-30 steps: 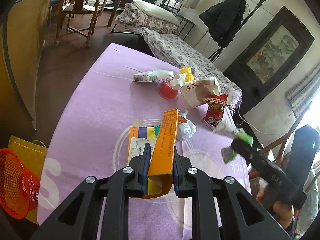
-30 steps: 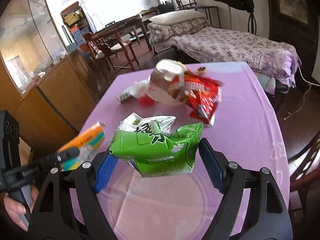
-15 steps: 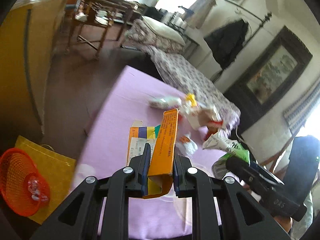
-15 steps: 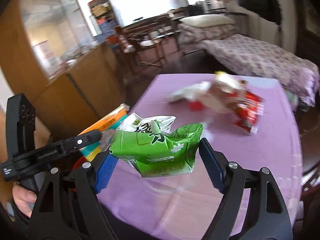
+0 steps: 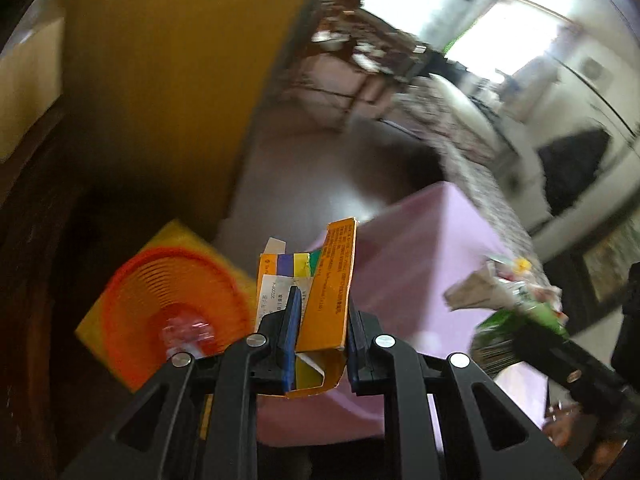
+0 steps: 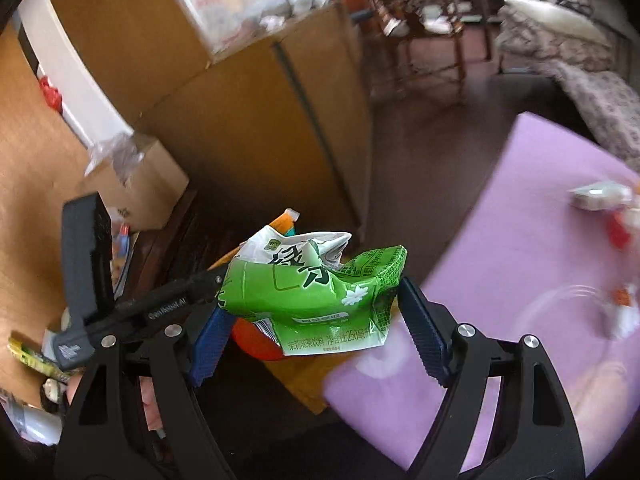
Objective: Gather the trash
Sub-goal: 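Carry box and green bag to the red wastebasket and open both tools, then swing both tools back toward the table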
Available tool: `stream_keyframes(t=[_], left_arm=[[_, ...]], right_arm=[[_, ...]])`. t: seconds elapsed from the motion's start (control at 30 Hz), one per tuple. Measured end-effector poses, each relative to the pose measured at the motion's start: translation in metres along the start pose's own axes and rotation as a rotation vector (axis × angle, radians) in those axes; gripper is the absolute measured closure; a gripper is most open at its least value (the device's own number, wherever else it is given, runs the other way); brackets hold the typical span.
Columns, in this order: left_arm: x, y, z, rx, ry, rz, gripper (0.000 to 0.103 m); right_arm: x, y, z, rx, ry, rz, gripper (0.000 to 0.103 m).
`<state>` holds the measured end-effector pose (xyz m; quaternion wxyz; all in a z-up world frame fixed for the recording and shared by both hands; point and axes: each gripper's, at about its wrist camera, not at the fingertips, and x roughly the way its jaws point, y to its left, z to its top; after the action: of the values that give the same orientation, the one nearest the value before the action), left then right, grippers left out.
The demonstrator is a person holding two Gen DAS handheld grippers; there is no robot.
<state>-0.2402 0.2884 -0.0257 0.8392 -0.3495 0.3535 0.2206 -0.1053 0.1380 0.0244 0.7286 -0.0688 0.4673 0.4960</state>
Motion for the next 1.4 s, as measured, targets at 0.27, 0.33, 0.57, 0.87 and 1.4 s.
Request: stream_keyframes(t=[0.27,0.33,0.57,0.87,1.4], left_arm=[[0.013,0.085,-0.001,-0.133,0.046,0.129,0.083],[0.020,0.094,-0.002,-0.155,0.056,0.149,0.083],[0.038,0.120,-0.007,-0.199,0.092,0.188,0.083],[0.043,0.139,-0.008,-0.283,0.084,0.258,0.052],[0.011,0.100,0.003,-0.209,0.024,0.266,0.040]], right_arm=[[0.090,0.041,0.016,-0.018,0.192,0.015,0.026],[0.113,0.050,0.013,-0.014,0.238,0.016,0.026],[0.166,0.061,0.003,0.013,0.338,0.023,0.026],[0.185,0.057,0.003,0.075,0.373,0.105,0.023],[0.109,0.031,0.018,0.093,0.188,0.054,0.019]])
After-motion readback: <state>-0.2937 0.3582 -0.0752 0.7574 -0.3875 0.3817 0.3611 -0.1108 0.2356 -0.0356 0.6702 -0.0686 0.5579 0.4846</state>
